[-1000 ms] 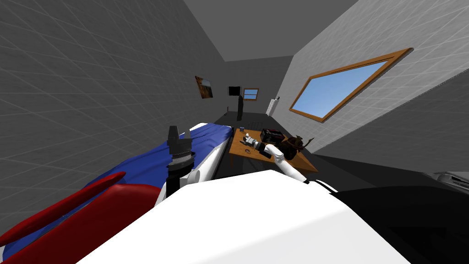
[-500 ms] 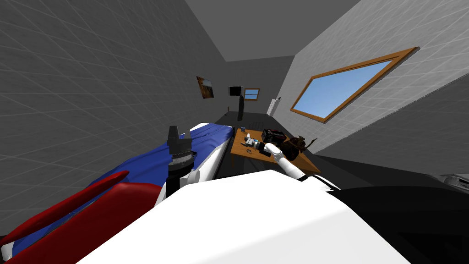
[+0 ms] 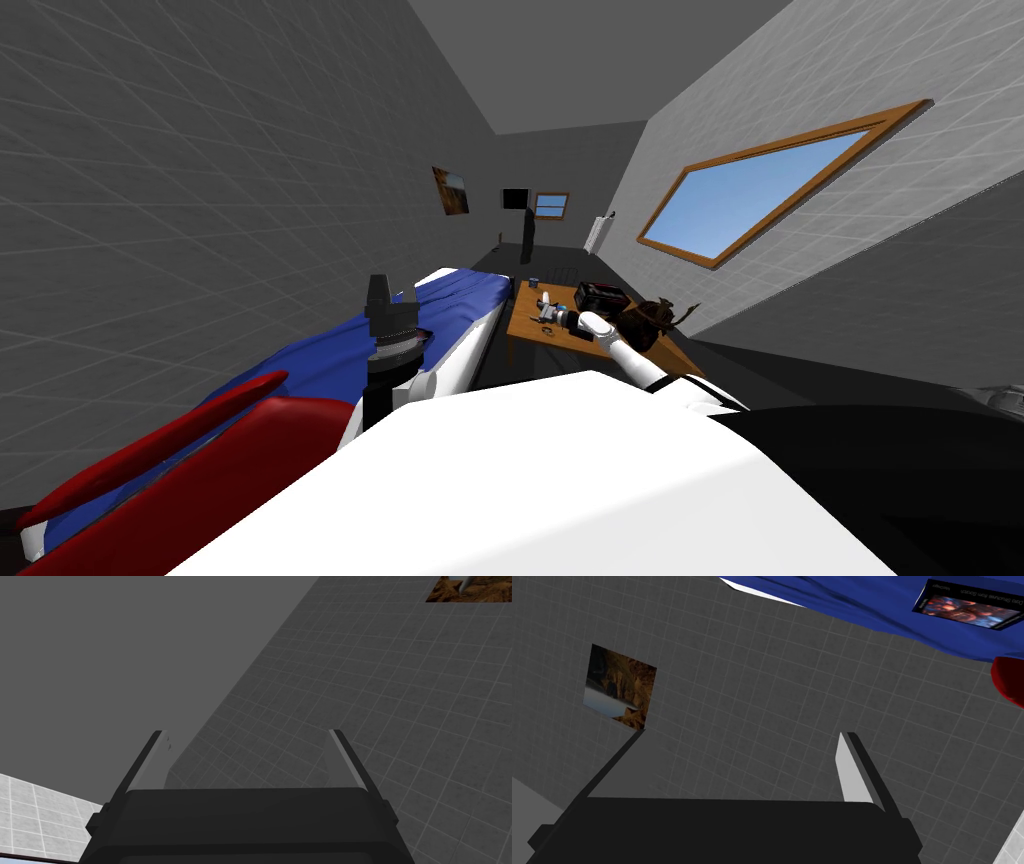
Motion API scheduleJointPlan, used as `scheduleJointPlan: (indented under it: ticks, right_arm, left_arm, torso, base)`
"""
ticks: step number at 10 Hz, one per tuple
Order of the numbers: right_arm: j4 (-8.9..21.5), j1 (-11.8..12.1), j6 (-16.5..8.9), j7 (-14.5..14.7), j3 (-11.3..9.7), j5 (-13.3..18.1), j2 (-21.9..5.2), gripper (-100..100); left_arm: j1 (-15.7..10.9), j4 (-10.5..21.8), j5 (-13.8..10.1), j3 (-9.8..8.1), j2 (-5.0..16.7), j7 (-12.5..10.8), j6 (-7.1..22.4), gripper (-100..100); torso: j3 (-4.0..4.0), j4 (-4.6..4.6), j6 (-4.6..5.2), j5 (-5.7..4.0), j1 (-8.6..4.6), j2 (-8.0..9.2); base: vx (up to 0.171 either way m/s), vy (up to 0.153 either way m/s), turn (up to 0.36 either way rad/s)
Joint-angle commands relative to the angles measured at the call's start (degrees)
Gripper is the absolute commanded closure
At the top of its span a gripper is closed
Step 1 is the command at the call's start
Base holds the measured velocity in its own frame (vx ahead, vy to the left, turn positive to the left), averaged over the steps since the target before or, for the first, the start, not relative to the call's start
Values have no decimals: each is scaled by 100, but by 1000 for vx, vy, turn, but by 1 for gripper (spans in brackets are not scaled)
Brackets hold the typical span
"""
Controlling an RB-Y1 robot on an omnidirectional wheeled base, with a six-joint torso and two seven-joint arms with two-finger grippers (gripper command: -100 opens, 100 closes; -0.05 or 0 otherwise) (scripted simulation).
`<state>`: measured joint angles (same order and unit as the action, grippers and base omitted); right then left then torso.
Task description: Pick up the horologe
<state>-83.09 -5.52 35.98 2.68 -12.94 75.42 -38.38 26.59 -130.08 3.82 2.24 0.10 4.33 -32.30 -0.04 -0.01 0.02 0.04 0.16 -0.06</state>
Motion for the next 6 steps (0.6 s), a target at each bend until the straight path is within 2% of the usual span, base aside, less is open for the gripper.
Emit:
scheduleJointPlan:
  ticks: [1,2,3,6]
  right_arm:
    - [175,-62,54,29,-32,286,-52,-100]
    - [175,-62,54,29,-32,357,-52,-100]
    - [399,-181,131,64,-106,596,-142,-100]
    - [683,-292,208,101,-179,1121,-222,-100]
  left_arm:
    - [0,0,0,0,0,0,0,0]
    - [0,0,0,0,0,0,0,0]
    - [0,0,0,0,0,0,0,0]
    - [0,0,0,0,0,0,0,0]
  torso:
    - [0,0,0,0,0,0]
    - [1,0,2,0,-2,1]
    - [2,1,2,-1,-9,4]
    - [0,0,1,0,0,0]
  base:
    - [16,43,17]
    - [7,19,-5]
    - [9,30,31]
    - [19,43,16]
